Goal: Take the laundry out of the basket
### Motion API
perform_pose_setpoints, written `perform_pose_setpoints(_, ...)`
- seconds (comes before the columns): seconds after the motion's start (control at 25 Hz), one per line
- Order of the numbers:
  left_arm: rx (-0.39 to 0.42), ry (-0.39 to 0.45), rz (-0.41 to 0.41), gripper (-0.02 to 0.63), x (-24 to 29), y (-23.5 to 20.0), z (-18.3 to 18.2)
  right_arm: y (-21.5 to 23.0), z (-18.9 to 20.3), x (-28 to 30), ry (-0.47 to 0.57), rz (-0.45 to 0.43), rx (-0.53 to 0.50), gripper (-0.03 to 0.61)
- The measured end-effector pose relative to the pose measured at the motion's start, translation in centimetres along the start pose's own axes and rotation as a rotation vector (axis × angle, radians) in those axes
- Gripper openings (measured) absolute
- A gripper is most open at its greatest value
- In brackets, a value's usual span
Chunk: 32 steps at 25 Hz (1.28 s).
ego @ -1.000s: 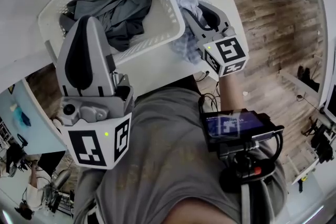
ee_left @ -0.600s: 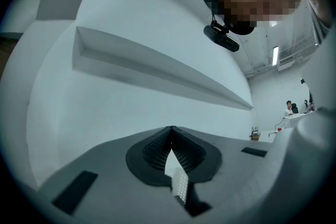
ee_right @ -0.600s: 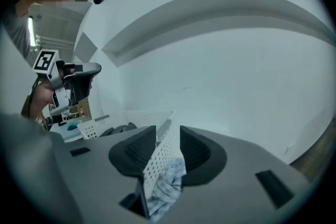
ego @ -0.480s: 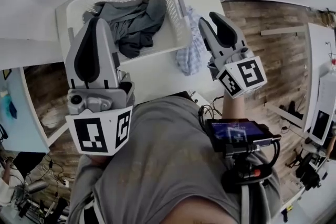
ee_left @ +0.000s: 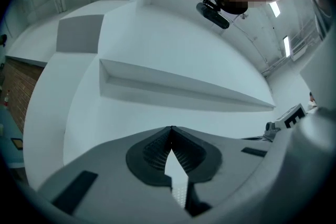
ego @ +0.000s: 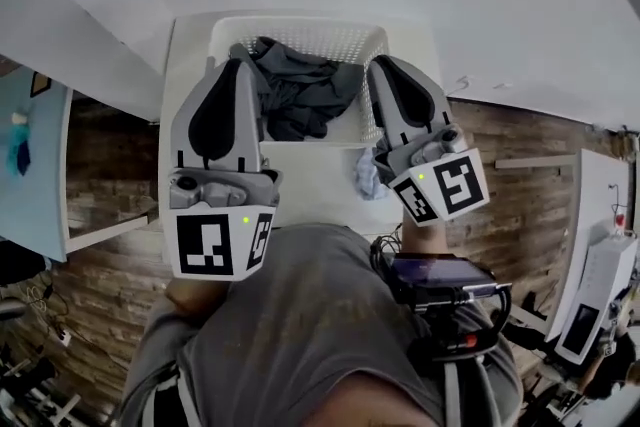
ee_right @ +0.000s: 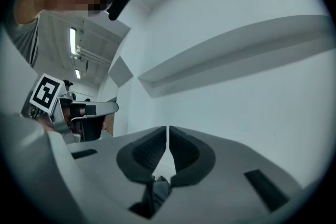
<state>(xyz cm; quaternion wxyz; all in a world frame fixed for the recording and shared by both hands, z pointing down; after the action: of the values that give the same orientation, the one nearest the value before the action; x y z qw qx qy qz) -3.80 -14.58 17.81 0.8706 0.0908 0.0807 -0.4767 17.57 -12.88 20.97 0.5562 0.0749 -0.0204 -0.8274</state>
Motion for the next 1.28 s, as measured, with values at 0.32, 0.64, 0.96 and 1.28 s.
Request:
perform_pose_setpoints(0.32,-0.005,0.012,-0.052,0.008,-1.0,-1.9,0.1,-4.1,0.2,3.9,-0.021,-0.073,-0.085,0.018)
perform_pose_setpoints(0.64,-0.015,0.009,-0.051,0.008,-0.9,-3.1,0.4,-4.7,0.8,5.3,-0.049,-0.099,-0.096,0.018)
perform_pose_setpoints(0.96,-0.01,0.012,-0.112,0.008,-0.7,-5.2,0.2,-4.7,0.0,7.5,-0.042,-0.135,-0.135,0.02)
perform_pose_setpoints(1.28,-0.033,-0.019,-0.164,0.008,-0.6,-7.6,1.0,-4.5,3.2,11.3,-0.154,-0.224,-0.092,0.024)
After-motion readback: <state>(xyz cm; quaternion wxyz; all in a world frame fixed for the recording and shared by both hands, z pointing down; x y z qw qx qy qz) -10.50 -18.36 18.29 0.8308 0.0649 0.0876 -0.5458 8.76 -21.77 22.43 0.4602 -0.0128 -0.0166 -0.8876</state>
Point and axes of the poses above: the fingertips, and each gripper's own axes: x forward along the fingers, y to its right, z out of its underside, the point moved 7 cm from there along -x, backward along the fingers, and after that the axes turned 7 degrees about x, right-handed, at the moved point
